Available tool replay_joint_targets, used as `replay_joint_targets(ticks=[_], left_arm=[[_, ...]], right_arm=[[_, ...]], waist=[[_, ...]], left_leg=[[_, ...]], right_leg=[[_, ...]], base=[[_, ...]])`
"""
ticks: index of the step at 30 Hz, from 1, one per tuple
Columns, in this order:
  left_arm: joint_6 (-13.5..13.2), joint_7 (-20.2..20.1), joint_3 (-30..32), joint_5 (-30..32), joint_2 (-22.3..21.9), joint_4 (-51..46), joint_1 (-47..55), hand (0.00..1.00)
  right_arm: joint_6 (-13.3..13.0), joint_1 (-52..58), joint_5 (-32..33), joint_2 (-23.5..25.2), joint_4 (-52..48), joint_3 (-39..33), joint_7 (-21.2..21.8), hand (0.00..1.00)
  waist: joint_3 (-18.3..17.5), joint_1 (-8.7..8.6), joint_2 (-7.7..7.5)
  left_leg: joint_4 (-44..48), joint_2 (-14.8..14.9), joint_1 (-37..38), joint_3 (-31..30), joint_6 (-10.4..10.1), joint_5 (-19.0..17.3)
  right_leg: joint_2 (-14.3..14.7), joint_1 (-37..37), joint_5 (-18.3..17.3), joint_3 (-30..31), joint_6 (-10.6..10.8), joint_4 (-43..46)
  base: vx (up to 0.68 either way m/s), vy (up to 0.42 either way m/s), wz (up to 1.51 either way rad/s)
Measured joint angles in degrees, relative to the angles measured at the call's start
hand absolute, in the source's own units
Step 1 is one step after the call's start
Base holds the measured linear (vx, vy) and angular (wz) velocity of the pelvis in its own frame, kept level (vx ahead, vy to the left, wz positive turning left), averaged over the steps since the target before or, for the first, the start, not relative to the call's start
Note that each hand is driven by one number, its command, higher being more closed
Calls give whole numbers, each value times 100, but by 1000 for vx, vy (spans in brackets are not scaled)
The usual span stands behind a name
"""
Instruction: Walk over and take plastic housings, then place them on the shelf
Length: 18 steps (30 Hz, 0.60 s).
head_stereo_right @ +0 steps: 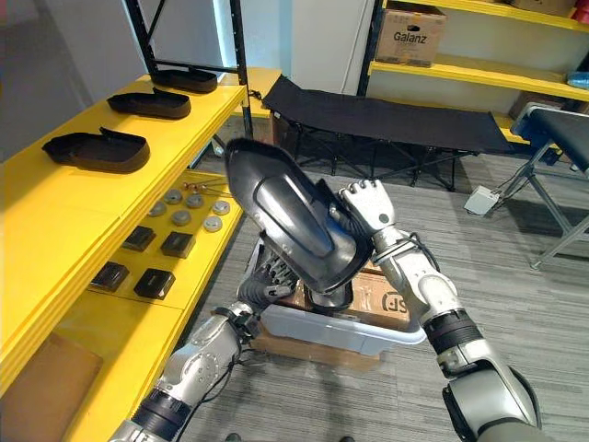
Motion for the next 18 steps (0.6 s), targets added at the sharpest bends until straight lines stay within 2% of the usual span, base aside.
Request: replay_joint_targets(ticks=[7,13,18], left_arm=[[-229,211,14,-196,-5,57,114,0],[-341,556,60,-469,-60,220,114,0],[-468,754,267,-672,-148,299,114,0]], right_arm=[[-180,66,-166,69,52,57,66,100],[-336,420,-342,169,52,108,74,100],[-336,566,-386,265,95,112,76,100]], waist=[[6,7,-34],[1,12,-49],[-3,14,-57]], left_leg=[[-24,-1,-3,-3,0,0],[-24,-1,-2,-3,0,0],[-24,2,-1,-2,0,0]], right_leg=[[-4,2,-4,-7,3,1],[-5,3,-5,-7,4,1],[-3,4,-5,-7,4,1]], base=[[0,0,0],[0,0,0],[0,0,0]])
